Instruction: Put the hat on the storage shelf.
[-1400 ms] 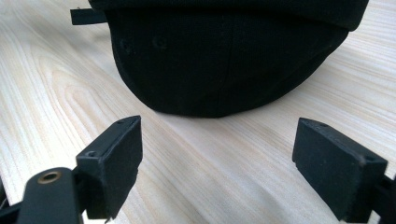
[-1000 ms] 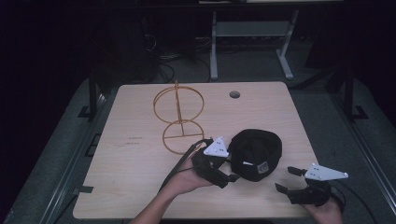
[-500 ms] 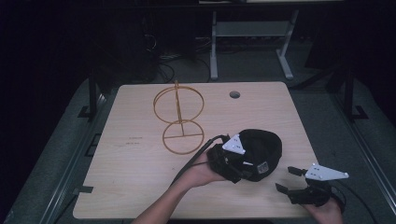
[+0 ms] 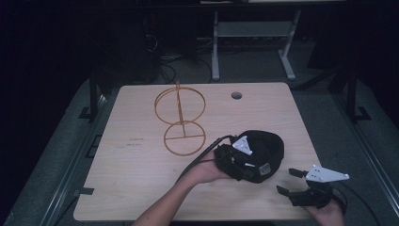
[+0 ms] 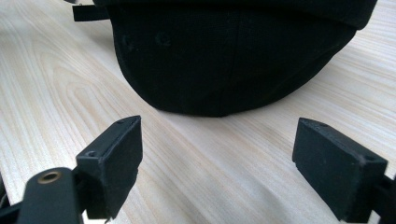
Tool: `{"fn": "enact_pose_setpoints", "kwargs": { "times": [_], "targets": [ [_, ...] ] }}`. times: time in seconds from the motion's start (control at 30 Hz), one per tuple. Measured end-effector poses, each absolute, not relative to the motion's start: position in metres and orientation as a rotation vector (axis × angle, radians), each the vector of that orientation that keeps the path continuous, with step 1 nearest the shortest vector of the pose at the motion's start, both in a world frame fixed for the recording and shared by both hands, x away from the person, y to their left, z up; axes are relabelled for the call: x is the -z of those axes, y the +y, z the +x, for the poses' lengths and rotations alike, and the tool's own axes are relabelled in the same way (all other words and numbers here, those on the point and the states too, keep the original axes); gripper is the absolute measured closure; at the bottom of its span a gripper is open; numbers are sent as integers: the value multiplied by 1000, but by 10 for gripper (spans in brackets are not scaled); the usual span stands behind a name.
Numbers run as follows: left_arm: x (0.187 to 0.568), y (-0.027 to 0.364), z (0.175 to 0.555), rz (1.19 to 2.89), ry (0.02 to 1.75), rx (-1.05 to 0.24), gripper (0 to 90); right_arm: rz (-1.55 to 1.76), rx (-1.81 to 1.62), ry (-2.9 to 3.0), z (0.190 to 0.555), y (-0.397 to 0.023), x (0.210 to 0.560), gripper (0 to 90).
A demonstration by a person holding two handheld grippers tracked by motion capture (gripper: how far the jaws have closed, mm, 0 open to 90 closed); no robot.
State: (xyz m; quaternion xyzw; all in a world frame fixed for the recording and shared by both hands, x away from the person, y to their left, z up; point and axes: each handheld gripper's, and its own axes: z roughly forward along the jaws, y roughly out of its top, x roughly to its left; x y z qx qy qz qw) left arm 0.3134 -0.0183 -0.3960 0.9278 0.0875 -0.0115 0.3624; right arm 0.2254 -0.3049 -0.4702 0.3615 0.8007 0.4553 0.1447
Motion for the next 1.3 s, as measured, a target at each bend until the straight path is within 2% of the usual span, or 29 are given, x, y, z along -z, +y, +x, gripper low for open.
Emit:
{"fn": "enact_pose_setpoints", "kwargs": {
  "times": [0.3,0.53,0.9,1.3],
  "targets": [
    [398,-23,315,2398,162,60,665,1040,-1311,2310,226,-304,471,157],
    [393,-30,313,2390,116,69,772,1035,-1313,2316,226,-303,471,157],
    [377,-29,319,2294,152,106,801,1037,-1364,2271,224,-303,467,157],
    [335,-21,329,2194,199,69,803,1001,-1445,2183,220,-296,452,156]
  ]
}}
